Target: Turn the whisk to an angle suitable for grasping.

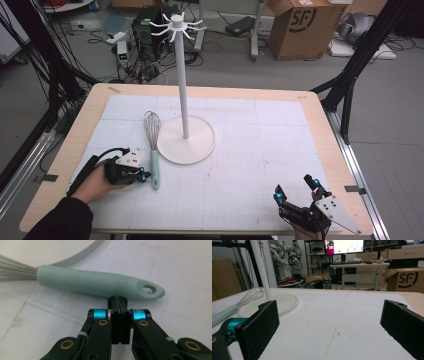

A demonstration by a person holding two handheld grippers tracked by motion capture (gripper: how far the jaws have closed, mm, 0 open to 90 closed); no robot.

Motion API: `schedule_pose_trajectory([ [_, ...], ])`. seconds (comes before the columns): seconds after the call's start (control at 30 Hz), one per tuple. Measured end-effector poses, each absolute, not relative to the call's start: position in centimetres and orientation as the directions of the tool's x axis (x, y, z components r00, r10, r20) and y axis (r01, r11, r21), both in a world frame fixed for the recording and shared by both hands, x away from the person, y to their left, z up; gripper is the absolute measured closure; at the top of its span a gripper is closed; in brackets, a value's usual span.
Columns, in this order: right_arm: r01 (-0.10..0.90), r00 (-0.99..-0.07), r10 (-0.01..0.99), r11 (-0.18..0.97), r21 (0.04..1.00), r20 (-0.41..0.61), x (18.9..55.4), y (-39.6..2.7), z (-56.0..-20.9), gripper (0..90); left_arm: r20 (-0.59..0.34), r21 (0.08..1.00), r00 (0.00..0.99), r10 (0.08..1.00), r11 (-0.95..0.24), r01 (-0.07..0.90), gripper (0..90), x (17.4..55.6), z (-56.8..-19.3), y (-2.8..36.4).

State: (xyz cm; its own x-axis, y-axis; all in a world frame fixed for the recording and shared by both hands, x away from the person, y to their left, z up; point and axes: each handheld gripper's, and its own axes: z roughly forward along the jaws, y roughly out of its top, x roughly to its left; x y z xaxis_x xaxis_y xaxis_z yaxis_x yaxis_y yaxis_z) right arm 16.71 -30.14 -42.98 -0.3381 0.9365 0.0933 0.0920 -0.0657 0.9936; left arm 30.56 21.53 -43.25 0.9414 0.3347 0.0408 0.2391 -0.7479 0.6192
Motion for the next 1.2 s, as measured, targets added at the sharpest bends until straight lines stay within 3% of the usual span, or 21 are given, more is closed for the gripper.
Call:
schedule_pose_trajectory([
  [0.4, 0.088, -0.334, 0.937, -0.073, 0.993, 0.099, 16.6, -30.3, -42.9, 1.1, 0.051, 0.551, 0.971, 0.236, -0.817, 0.17, 89.9, 31.8, -43.1, 16.8],
  [1.2, 0.093, -0.338, 0.936, -0.071, 0.993, 0.099, 16.9, -30.1, -42.9, 1.1, 0.034, 0.564, 0.982, 0.188, -0.815, 0.136, 89.8, 33.1, -43.1, 13.4],
])
